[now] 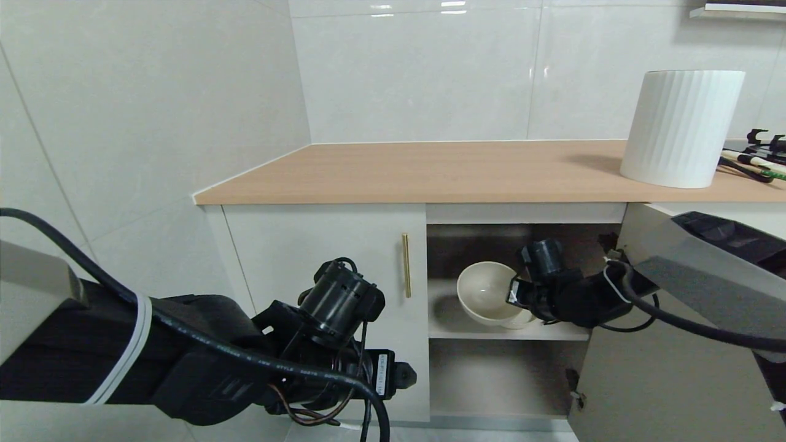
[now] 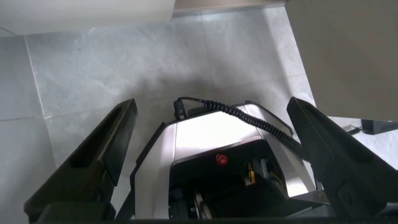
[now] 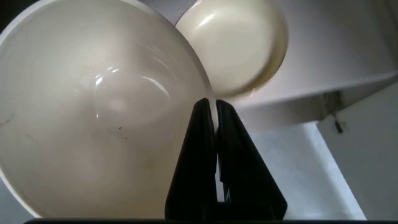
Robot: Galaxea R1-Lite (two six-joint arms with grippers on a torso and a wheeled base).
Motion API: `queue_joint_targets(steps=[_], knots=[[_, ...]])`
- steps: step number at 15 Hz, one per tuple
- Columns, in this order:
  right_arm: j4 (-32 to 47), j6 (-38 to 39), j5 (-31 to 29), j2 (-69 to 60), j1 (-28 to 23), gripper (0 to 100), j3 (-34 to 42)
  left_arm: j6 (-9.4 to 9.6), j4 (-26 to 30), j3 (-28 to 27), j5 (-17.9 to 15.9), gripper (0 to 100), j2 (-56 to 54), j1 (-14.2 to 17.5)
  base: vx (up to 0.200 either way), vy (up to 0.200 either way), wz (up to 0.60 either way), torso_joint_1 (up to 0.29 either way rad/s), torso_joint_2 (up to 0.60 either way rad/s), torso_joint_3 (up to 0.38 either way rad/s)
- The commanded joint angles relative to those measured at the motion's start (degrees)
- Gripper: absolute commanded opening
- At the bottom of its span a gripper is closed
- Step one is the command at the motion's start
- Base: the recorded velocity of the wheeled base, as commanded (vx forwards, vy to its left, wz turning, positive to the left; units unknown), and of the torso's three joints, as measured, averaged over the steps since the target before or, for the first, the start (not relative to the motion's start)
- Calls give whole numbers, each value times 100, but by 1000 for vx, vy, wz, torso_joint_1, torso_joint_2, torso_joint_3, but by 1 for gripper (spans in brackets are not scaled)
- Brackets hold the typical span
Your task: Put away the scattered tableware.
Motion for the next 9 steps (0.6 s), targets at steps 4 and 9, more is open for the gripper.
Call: queue_joint_targets(steps=[4, 9], knots=[[181, -2, -243, 753, -463, 0, -757, -3, -1, 1, 19, 100, 1, 1, 0, 0, 0, 0, 0, 0], [234, -11, -243, 1078, -709, 0, -1100, -12, -1, 1, 89, 100, -8, 1, 0, 0, 0, 0, 0, 0]])
